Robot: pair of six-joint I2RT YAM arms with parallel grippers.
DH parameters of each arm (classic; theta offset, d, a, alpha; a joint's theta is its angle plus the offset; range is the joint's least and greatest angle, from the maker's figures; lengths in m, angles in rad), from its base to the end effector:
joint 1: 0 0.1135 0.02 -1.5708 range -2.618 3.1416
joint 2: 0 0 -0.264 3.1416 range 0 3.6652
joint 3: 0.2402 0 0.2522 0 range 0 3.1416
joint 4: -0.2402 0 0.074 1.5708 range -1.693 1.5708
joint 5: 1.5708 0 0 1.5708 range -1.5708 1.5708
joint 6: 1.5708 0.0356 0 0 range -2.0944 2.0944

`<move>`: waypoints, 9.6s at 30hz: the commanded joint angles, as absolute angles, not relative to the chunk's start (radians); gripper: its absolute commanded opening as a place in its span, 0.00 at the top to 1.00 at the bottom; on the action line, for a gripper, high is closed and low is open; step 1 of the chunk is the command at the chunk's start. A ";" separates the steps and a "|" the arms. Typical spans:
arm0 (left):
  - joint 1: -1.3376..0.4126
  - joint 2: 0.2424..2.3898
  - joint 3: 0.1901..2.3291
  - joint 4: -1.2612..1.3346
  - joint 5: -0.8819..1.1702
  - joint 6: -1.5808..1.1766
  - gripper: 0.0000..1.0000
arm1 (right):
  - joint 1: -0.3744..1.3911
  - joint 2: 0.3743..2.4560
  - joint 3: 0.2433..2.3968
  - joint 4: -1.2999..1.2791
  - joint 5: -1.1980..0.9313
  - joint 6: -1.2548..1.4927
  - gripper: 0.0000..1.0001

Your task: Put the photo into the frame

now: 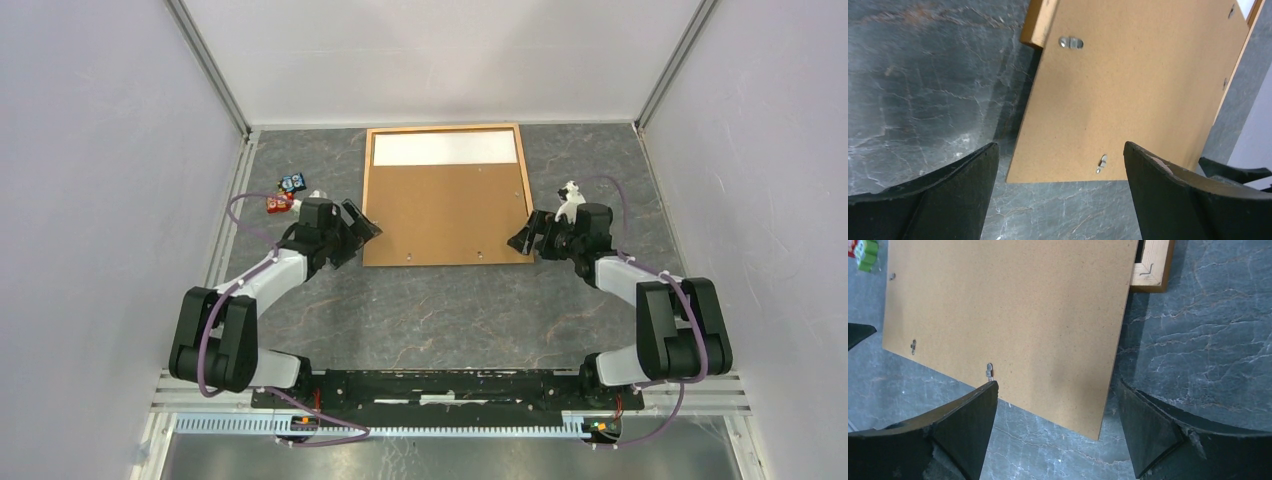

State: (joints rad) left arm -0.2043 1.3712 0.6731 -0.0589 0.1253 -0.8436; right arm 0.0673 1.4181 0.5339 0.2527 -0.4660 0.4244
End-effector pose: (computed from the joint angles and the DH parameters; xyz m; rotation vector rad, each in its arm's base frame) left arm 0.2668 -0.0598 0.1857 -0.6975 2.3151 -0.6524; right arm 0.2652 0.0339 0.1605 0.1311 2.2309 0.7847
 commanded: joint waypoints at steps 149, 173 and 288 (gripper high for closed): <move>-0.303 1.457 0.595 -0.112 0.104 -0.799 0.88 | 0.469 1.202 0.440 0.201 -0.095 0.919 0.58; -0.304 1.411 0.551 -0.072 0.112 -0.800 0.88 | 0.489 1.281 0.465 0.394 -0.076 1.002 0.58; -0.537 1.406 0.621 -0.107 0.175 -0.817 0.18 | 0.367 1.701 0.915 -0.039 -0.177 0.230 0.02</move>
State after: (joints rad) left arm -0.4835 1.4300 0.5861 0.0147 0.1074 -0.7673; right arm 0.2806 1.7473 0.9211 0.0147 -0.0757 0.1505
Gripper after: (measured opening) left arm 0.667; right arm 0.978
